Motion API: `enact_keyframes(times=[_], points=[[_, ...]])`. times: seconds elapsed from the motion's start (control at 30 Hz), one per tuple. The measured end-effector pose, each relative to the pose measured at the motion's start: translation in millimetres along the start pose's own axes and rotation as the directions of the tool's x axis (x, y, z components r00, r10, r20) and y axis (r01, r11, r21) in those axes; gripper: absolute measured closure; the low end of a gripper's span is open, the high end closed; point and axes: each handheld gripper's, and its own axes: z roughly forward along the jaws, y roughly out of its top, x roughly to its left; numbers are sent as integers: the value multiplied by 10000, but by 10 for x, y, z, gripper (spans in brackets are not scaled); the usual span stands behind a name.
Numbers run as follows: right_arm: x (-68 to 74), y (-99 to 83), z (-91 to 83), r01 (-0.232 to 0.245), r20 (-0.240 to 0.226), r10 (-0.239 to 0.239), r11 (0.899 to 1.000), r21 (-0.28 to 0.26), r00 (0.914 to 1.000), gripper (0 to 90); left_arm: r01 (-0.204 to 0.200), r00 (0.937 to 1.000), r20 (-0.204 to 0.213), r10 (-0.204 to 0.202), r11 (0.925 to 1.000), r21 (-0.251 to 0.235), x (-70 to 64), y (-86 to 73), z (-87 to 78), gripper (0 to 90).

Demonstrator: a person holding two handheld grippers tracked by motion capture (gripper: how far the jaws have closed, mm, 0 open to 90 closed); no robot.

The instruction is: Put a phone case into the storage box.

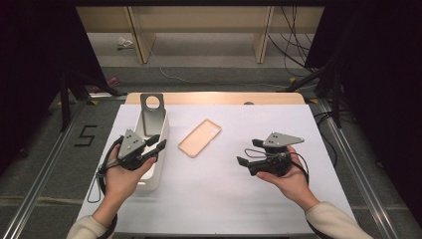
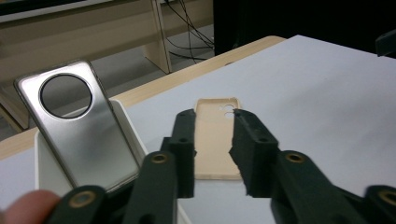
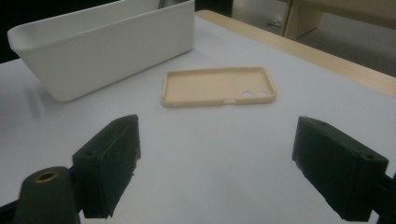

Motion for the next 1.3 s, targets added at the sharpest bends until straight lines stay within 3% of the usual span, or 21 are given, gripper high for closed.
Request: enact_keyframes(times=[0.03,0.17,0.33,0.67,0.77,0.83,0.87,0.9,0.97,1.0,1.03,1.07,1.17,1.3], points=[[-6,1,-19,-53,33,53,10000,-32,10000,161,-12,10000,64,11,9999,120,-28,14,26,787],[-17,-2,-41,-82,49,83,9999,-89,10000,161,-39,9999,142,31,9984,570,-74,25,81,894],[-31,-12,-68,-240,83,241,9996,-115,9997,161,-163,9993,357,108,9876,1562,-162,45,277,898],[-38,-37,-157,-352,107,355,9990,-291,9993,161,-254,9994,312,180,9665,2553,-330,121,613,899],[-38,-41,-179,-361,125,365,9989,-294,9993,161,-247,9996,207,192,9507,3092,-379,90,769,899],[-38,-47,-191,-367,136,371,9989,-304,9992,161,-267,9996,141,232,9311,3637,-411,36,912,899],[-38,-47,-191,-367,136,371,9989,-304,9992,161,-267,9996,141,232,9311,3637,-411,36,912,898],[-37,-48,-192,-368,143,372,9989,-282,9992,161,-232,9997,91,213,9228,3847,-417,15,973,898],[-36,-47,-190,-354,134,358,9990,-275,9993,161,-167,9998,-50,204,9152,4027,-427,-15,1064,899],[-35,-45,-190,-353,123,356,9990,-279,9993,161,-72,9998,-161,155,9068,4215,-429,-38,1134,898],[-35,-45,-190,-353,123,356,9990,-279,9993,161,-72,9998,-161,155,9068,4215,-429,-38,1134,899],[-35,-47,-189,-337,116,340,9990,-277,9994,161,-89,9997,-174,185,8976,4406,-434,-58,1204,899],[-37,-48,-189,-330,108,333,9991,-256,9994,161,-98,9994,-249,236,8912,4536,-437,-85,1274,899],[-35,-47,-190,-338,112,341,9990,-281,9994,161,-62,9985,-438,314,8739,4860,-403,-145,1405,899]])
